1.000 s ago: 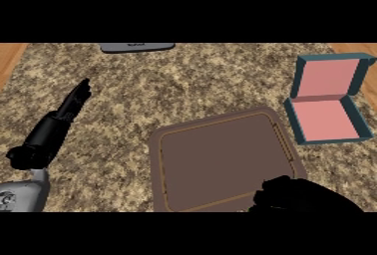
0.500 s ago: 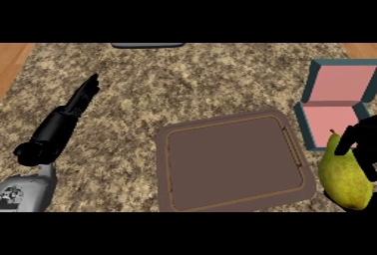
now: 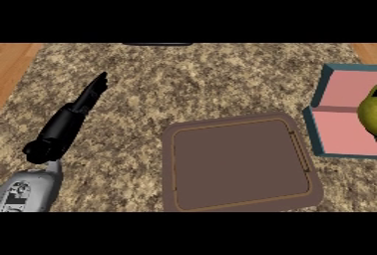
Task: Pick the pear from the tray and place it in the cardboard box
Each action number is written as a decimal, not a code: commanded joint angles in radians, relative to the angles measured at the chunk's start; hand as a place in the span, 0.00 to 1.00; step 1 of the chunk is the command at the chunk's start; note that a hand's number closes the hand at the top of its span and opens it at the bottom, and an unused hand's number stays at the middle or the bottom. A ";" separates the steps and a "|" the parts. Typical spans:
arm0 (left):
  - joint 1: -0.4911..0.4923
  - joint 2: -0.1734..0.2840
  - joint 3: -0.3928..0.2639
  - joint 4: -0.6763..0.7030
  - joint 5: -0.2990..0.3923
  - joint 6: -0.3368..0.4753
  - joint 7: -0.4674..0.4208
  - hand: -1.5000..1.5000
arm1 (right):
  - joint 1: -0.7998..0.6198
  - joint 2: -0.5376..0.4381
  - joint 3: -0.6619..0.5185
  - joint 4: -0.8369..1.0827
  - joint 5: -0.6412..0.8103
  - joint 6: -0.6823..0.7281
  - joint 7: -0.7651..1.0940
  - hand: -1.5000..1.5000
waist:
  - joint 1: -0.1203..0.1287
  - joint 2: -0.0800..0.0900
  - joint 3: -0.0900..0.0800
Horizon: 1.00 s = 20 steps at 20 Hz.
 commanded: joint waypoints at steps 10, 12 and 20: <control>-0.028 -0.040 -0.035 0.047 -0.048 0.013 -0.035 0.50 | -0.270 -0.032 0.241 0.577 0.389 0.150 -0.271 1.00 | 0.033 0.011 0.001; -0.072 -0.044 -0.021 0.044 -0.026 0.006 0.025 0.50 | -0.345 -0.015 0.258 0.678 0.427 0.187 -0.289 1.00 | 0.031 0.009 0.001; -0.048 -0.004 0.024 0.020 0.008 -0.031 0.011 0.50 | -0.401 0.033 0.260 0.828 0.366 0.239 -0.629 0.00 | 0.027 0.004 0.002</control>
